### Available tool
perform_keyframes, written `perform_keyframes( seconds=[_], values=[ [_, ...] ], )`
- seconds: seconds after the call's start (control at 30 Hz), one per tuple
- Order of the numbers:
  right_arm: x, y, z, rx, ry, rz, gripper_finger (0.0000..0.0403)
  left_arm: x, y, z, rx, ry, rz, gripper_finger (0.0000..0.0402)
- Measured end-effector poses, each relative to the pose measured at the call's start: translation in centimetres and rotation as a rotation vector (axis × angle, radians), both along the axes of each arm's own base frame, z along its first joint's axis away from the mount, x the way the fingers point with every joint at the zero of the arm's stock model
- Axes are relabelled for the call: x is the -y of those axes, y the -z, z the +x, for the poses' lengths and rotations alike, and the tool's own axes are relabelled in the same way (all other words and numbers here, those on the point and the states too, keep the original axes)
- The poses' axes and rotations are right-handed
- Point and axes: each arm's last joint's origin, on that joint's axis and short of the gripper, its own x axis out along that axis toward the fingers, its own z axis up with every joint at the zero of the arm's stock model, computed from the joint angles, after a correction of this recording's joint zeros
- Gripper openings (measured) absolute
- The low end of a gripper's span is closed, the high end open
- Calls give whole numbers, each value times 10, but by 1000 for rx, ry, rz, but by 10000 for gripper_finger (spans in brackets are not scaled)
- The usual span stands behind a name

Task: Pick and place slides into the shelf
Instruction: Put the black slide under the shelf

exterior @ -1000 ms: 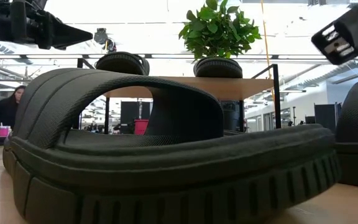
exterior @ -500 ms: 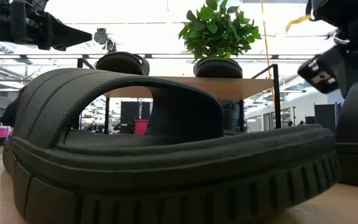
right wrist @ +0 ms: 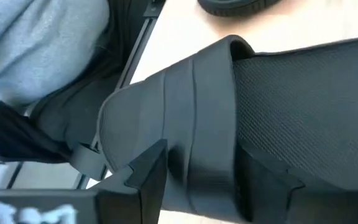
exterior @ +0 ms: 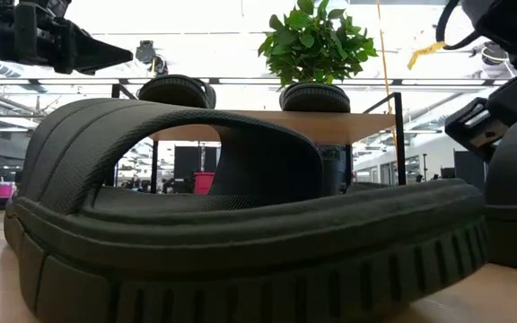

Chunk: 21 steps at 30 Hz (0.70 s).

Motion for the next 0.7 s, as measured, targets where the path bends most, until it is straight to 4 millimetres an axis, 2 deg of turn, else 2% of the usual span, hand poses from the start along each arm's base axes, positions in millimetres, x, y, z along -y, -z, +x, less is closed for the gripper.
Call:
perform_keyframes(
  seconds=[0.1, 0.23, 0.27, 0.47, 0.7],
  values=[
    [-4, 2, 0, 33, -34, -21, 128, 0, 0, 0, 0, 0, -1, 25],
    [-11, -3, -1, 160, -105, -54, 31, 0, 0, 0, 0, 0, -4, 27],
    [-12, -4, -1, 190, -116, -64, 18, 0, 0, 0, 0, 0, -4, 26],
    [-8, -17, 0, 293, -78, -104, 5, 0, 0, 0, 3, 0, -23, 9],
    [21, -33, 11, 319, -86, -5, 3, 0, 0, 0, 4, 0, -25, 9]
  ],
)
